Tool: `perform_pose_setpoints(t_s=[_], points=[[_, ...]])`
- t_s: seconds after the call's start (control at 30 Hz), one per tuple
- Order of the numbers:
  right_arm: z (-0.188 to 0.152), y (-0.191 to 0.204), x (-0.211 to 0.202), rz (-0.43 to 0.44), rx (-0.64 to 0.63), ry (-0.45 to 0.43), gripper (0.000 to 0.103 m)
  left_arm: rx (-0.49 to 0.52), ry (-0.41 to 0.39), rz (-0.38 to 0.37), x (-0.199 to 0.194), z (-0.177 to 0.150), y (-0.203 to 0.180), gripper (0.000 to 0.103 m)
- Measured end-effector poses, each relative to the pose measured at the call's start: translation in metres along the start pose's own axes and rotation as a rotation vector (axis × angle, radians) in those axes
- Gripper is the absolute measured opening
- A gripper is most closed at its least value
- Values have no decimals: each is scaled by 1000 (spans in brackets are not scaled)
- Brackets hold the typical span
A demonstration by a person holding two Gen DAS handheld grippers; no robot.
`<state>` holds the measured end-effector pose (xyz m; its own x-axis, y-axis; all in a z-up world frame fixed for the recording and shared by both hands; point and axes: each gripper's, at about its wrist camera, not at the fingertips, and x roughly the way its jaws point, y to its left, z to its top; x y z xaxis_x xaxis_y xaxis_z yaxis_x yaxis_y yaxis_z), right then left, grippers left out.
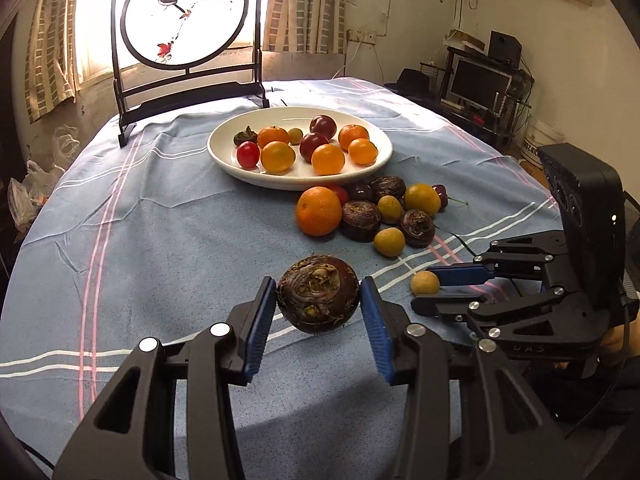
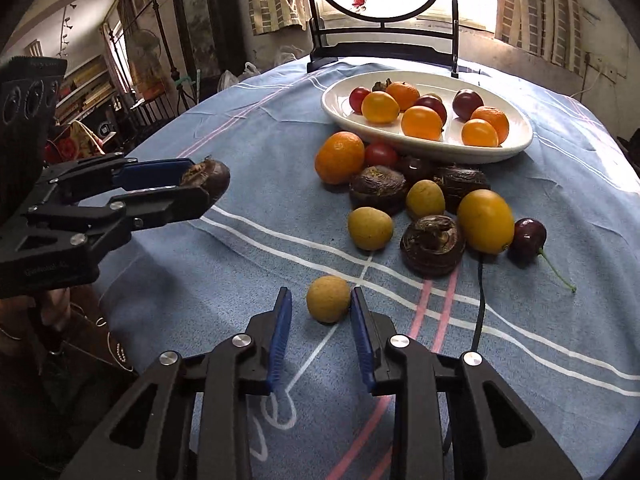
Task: Organize fruits
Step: 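Grasp a brown round fruit with the left gripper and place it on the plate, then grasp a yellow fruit with the left gripper while the right gripper grasps a dark cherry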
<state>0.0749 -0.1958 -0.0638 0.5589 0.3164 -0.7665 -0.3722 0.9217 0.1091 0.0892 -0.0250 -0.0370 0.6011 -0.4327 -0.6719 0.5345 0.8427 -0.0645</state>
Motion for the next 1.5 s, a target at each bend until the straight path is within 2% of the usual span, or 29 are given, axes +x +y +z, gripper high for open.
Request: perform_pose_setpoints(t_s=[0.03,0.33,0.5,0.67,0.8,0.93,1.07,1.17,1.2,1.23,1.27,1.3,1.37,1.5], points=[[0,0,-1,-4,3,-4,21,-1,-1,0,0,-1,1,42],[-1,-20,-31,29,64,-83,21,-19,-5,-23,1,-1,3,42],[27,-53,-56,30,119,-158,22,-7,-16,-35,8,17,1,42],[71,-90,-60,26,157,-210,22,-10,-43,-32,22,55,9,42],[111,-113,-43,19,169,-217,22,28,-55,-3,43,93,12,43],[144,-132,-9,27,190,-197,22,47,-40,16,78,123,16,43],[167,-144,28,2,226,-158,22,22,-9,25,119,144,25,43],[180,-144,45,-20,219,-156,24,27,5,59,140,152,28,44],[182,-142,47,-43,212,-164,25,17,6,68,144,154,29,45],[183,-142,46,-64,213,-175,42,1,2,77,144,156,32,50],[183,-143,43,-62,220,-193,54,-17,-11,80,142,157,34,63],[182,-143,39,-54,226,-202,54,-32,-35,88,136,156,36,73],[177,-140,29,-38,222,-213,54,-38,-74,101,123,154,36,82],[148,-132,0,-17,224,-230,54,-26,-82,84,94,137,32,82]])
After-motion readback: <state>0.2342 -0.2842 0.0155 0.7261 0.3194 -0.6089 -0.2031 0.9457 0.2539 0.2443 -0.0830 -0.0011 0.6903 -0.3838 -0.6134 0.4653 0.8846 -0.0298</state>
